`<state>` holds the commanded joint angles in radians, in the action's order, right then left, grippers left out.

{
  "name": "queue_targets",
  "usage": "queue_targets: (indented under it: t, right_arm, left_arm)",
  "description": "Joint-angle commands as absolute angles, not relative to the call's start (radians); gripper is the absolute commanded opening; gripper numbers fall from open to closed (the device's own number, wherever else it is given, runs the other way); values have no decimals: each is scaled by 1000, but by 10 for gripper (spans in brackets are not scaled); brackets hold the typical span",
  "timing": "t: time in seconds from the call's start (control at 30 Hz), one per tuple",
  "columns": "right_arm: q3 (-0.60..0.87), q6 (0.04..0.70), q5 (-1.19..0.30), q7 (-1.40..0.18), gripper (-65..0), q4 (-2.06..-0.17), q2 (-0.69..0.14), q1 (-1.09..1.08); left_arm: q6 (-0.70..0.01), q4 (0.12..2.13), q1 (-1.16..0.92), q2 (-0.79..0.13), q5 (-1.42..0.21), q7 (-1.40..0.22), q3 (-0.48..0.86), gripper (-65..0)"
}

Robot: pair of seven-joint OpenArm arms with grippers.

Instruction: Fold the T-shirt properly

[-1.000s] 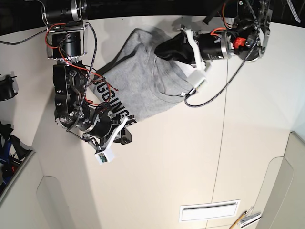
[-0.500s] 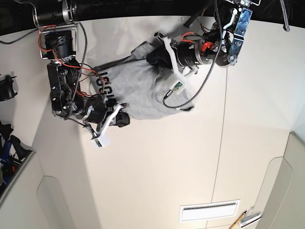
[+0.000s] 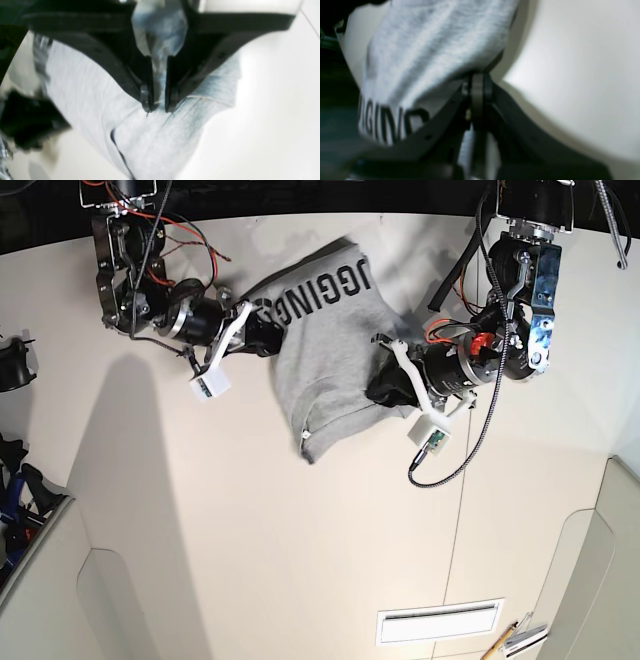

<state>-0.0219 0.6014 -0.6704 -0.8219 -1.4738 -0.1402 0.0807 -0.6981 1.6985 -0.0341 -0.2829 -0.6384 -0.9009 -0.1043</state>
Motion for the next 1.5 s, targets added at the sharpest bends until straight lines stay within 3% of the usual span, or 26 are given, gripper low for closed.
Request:
queue_targets:
  t: [0.33, 0.6, 0.83, 1.07, 1.27, 1.33, 1.4, 1.5]
  right_arm:
    - [-22, 602, -674, -842, -650, -1493, -113, 130]
    - [86, 602, -674, -944, -650, -1654, -128, 167]
    - [114, 601, -745, -992, -650, -1827, -293, 362]
    - [113, 602, -792, -992, -650, -1841, -481, 569]
    - [85, 603, -770, -991, -650, -1840, -564, 730]
    - [46, 602, -722, -981, -650, -1835, -591, 775]
    - [-11, 602, -660, -939, -650, -1810, -619, 805]
    - [-128, 602, -564, -878, -650, -1718, -658, 809]
  left_arm:
    - [-698, 1702, -34, -293, -664, -930, -103, -564]
    - [-698, 1869, -122, -453, -846, -1018, 20, -564]
    - [-698, 1973, -469, -558, -879, -1098, 235, -564]
    - [-698, 1973, -858, -604, -880, -1119, 438, -564]
    - [-698, 1954, -1124, -604, -865, -1061, 406, -564]
    - [-698, 1901, -1174, -604, -746, -969, 351, -564]
    - [-698, 1784, -1184, -604, -659, -862, 273, -564]
    - [-698, 1536, -1129, -604, -653, -757, 140, -564]
